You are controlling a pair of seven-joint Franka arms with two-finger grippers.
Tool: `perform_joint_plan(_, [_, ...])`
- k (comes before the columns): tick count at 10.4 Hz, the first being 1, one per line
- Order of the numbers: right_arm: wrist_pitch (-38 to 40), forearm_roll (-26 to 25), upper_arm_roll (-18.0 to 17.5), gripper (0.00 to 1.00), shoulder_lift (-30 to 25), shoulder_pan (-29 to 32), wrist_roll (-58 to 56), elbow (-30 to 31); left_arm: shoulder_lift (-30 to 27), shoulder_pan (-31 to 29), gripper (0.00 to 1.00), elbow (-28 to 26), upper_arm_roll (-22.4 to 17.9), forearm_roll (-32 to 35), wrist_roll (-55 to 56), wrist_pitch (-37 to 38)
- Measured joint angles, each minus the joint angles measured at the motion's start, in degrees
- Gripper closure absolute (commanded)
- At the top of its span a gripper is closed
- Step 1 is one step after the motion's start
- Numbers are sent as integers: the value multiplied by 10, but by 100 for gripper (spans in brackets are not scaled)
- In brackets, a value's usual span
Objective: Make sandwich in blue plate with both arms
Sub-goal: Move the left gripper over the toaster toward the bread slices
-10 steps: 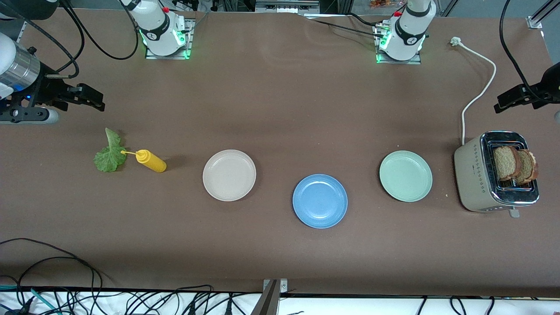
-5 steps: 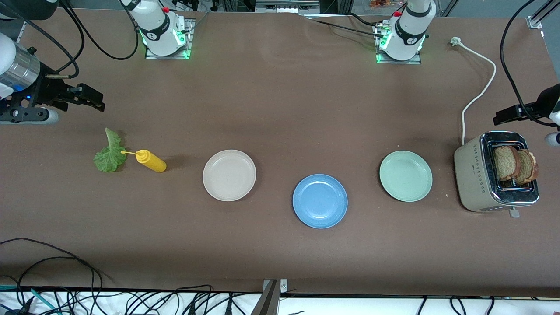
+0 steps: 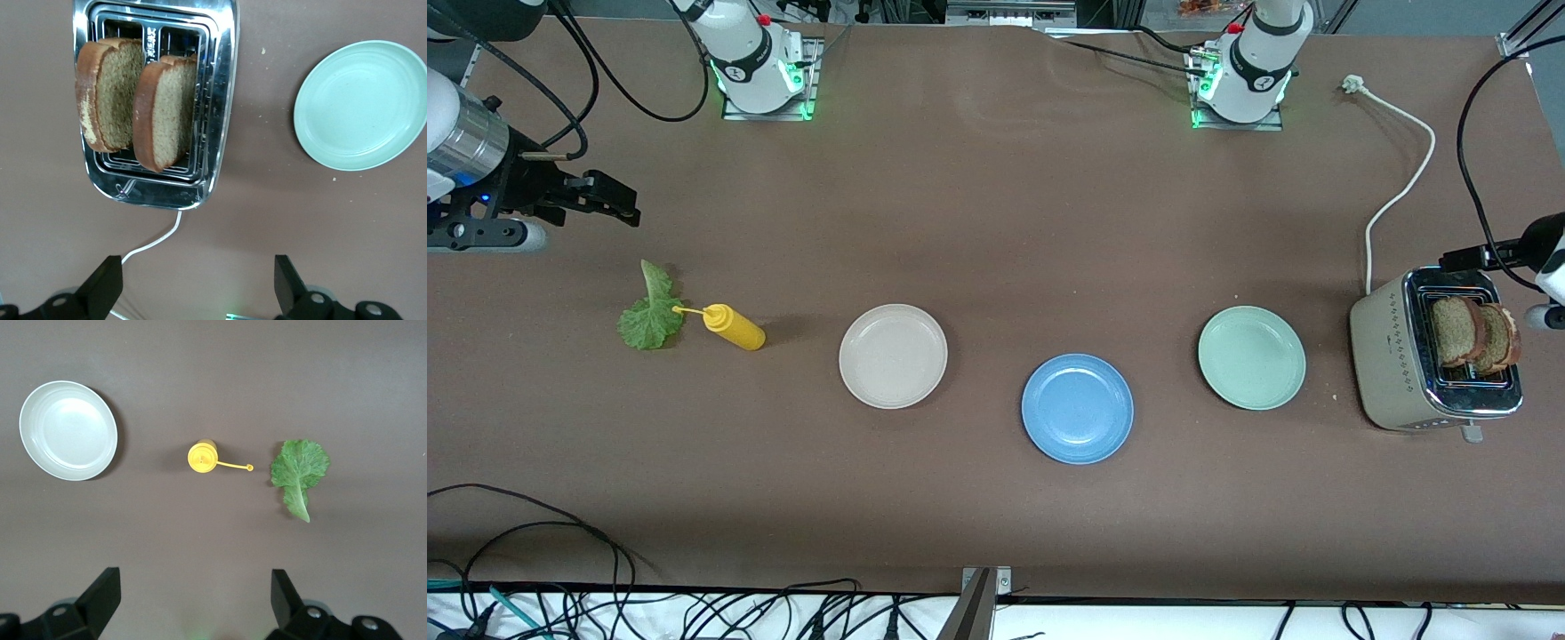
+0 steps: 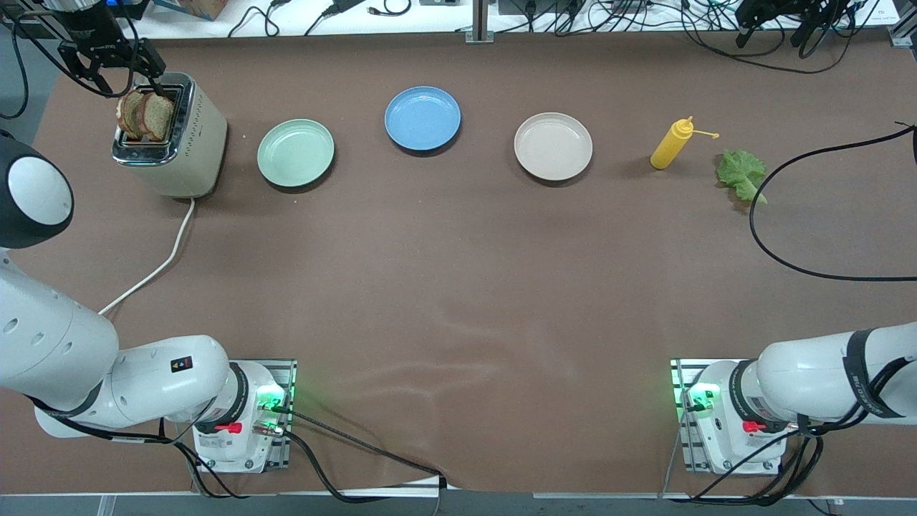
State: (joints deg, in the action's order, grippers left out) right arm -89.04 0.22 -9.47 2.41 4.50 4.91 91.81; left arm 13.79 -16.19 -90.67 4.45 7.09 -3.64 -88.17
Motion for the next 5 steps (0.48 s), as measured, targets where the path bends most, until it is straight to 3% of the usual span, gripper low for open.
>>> perform_joint_plan(5, [1,0,0,0,1,0,0,0,43,-38,0,2,1,-16,-85,-63])
